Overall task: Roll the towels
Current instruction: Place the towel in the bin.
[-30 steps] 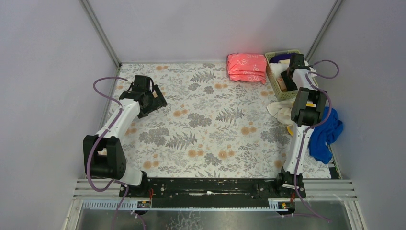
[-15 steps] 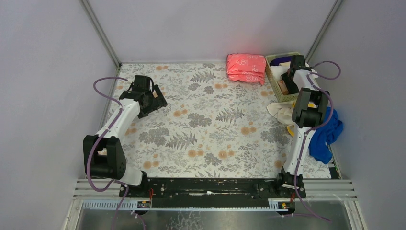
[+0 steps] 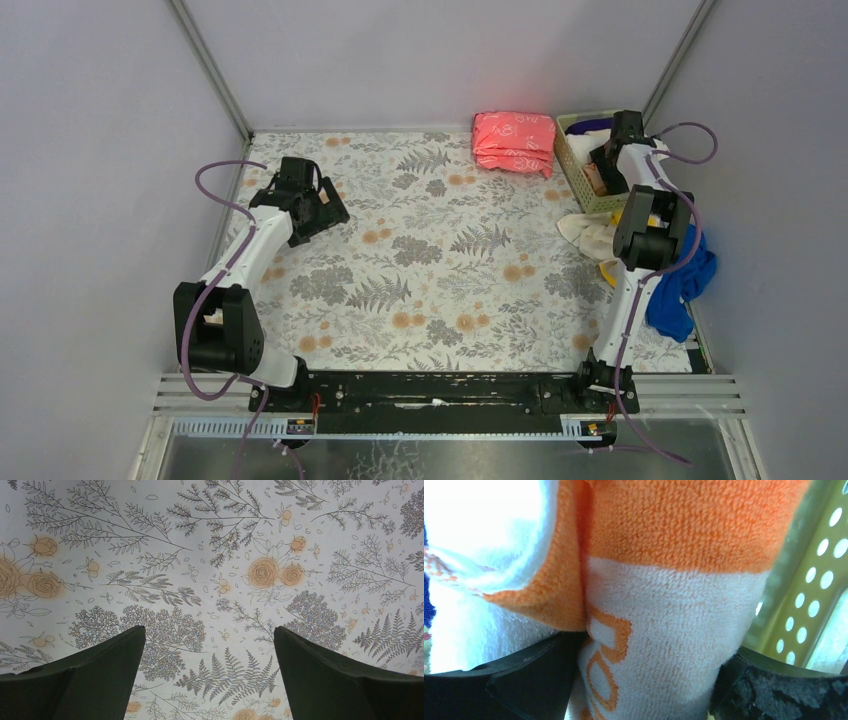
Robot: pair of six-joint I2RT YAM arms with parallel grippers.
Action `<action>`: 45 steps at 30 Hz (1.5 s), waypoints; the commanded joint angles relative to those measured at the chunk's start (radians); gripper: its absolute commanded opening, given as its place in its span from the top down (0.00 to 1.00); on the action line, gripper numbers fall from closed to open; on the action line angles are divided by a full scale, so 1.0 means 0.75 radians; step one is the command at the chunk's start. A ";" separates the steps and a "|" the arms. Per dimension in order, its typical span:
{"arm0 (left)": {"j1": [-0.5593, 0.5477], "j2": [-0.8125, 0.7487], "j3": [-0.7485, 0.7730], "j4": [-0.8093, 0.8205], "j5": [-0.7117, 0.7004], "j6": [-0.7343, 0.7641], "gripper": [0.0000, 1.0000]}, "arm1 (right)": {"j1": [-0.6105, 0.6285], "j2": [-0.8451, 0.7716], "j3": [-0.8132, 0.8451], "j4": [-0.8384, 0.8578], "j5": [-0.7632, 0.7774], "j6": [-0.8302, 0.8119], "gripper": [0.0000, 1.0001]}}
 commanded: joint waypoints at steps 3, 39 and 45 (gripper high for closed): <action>0.011 0.000 -0.012 0.009 0.012 0.025 0.00 | 0.005 0.000 0.201 -0.031 0.005 -0.036 0.10; 0.010 -0.014 -0.024 0.022 0.049 0.026 0.08 | 0.005 -0.110 0.145 -0.323 0.203 -0.119 0.00; 0.010 -0.019 -0.023 0.021 0.053 0.025 0.08 | 0.004 -0.134 0.128 -0.335 0.224 -0.129 0.01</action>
